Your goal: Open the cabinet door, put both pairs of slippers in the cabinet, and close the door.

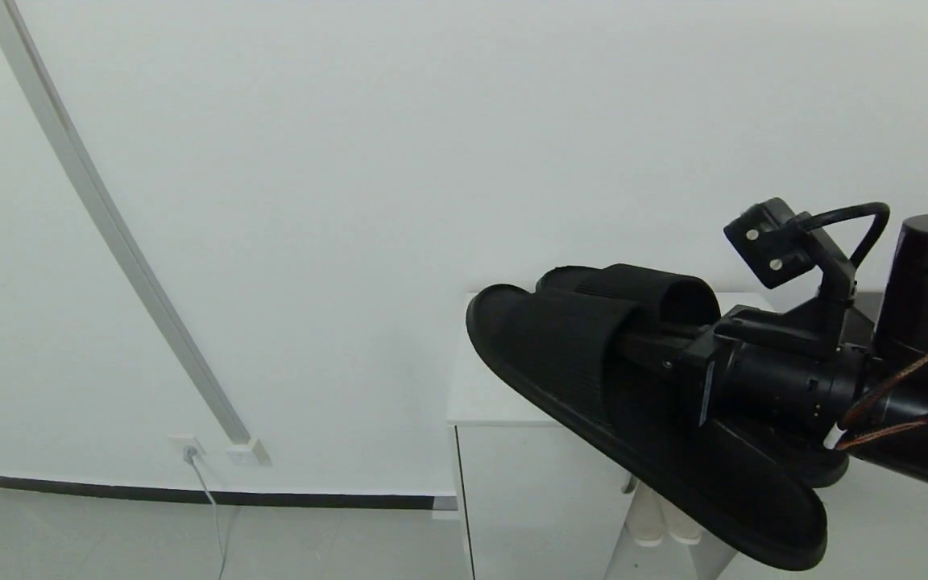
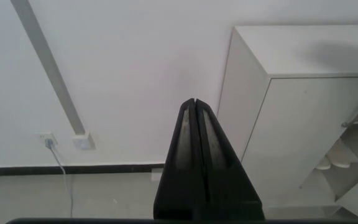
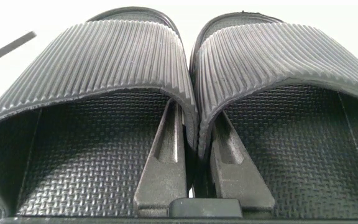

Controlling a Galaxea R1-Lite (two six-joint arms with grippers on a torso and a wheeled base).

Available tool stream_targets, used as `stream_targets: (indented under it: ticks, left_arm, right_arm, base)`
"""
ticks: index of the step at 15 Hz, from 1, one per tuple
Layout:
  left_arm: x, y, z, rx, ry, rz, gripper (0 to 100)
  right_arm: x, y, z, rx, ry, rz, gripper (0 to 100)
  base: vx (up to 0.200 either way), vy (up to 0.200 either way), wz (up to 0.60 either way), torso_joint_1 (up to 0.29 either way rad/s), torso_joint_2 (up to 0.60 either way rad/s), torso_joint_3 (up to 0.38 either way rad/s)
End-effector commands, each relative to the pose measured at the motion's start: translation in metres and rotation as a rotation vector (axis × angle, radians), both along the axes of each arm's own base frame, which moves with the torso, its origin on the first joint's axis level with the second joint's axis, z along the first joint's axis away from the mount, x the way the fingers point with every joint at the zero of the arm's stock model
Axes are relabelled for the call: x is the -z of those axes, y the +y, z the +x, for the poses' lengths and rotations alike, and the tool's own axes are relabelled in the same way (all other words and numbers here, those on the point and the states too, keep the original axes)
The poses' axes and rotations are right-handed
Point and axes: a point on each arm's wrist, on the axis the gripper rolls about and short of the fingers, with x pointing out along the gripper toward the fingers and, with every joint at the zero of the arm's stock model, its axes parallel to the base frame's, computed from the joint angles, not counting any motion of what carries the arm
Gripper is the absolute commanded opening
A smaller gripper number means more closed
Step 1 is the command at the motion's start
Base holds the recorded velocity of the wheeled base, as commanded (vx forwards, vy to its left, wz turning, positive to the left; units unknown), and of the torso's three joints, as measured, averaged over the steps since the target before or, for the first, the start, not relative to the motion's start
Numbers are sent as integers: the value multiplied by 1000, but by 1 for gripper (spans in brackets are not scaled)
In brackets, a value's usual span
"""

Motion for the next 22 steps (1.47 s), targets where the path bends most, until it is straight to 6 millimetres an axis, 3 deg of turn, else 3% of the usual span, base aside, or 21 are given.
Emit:
stream_targets:
  ticks: [1, 6, 22]
  left_arm:
    - [0, 0, 0, 0, 0, 0, 0]
    - [0, 0, 0, 0, 0, 0, 0]
    - [0, 0, 0, -3, 0, -3, 0]
  right_arm:
    - [15, -11, 8, -4, -26, -87, 0]
    - [31, -23, 9, -77, -151, -151, 0]
    - [47, -20, 11, -95, -110, -197, 0]
  base:
    - [-200, 0, 0, -7, -2, 12]
    - [-120, 0, 0, -1, 0, 1]
    - [0, 0, 0, 0, 0, 0]
